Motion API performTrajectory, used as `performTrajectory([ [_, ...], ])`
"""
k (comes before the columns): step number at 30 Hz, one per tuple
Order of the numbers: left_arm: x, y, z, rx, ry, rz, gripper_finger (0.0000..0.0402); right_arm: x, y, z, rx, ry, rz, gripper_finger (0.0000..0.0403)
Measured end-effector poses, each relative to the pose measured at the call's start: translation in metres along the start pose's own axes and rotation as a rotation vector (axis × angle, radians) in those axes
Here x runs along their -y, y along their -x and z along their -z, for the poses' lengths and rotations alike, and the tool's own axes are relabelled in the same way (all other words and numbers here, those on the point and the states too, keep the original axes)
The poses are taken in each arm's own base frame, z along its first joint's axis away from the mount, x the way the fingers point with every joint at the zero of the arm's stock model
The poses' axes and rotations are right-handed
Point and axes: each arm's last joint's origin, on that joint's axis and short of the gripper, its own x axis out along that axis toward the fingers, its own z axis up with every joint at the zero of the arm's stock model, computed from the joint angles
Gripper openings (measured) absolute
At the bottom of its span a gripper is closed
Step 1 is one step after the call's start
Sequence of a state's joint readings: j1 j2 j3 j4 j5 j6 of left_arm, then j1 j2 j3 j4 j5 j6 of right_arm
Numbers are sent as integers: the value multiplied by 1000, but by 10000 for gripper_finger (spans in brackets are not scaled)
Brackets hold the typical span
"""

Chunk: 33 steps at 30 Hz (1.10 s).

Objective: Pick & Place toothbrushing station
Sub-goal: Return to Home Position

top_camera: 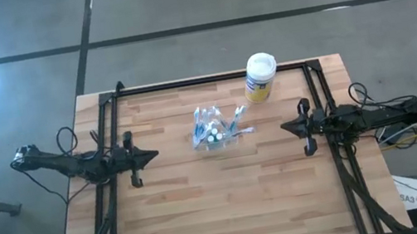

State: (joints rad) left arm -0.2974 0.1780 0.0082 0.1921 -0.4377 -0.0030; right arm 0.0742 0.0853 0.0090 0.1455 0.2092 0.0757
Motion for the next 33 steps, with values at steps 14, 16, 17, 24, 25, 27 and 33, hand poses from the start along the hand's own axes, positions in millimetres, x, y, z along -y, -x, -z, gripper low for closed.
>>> performTrajectory([
  [14,0,0,2,-17,84,-2,17,0,0,2,-16,-56,2,8],
  [16,0,0,2,-18,90,-2,16,0,0,2,-17,-46,2,8],
  [17,0,0,2,-18,95,-2,14,0,0,2,-17,-39,2,8],
  [24,0,0,2,-19,96,-2,12,0,0,2,-18,-25,2,8],
  [25,0,0,2,-19,96,-2,13,0,0,2,-18,-25,2,8],
  [27,0,0,2,-19,96,-2,15,0,0,2,-18,-25,2,8],
  [33,0,0,2,-19,97,-2,18,0,0,2,-18,-25,2,8],
])
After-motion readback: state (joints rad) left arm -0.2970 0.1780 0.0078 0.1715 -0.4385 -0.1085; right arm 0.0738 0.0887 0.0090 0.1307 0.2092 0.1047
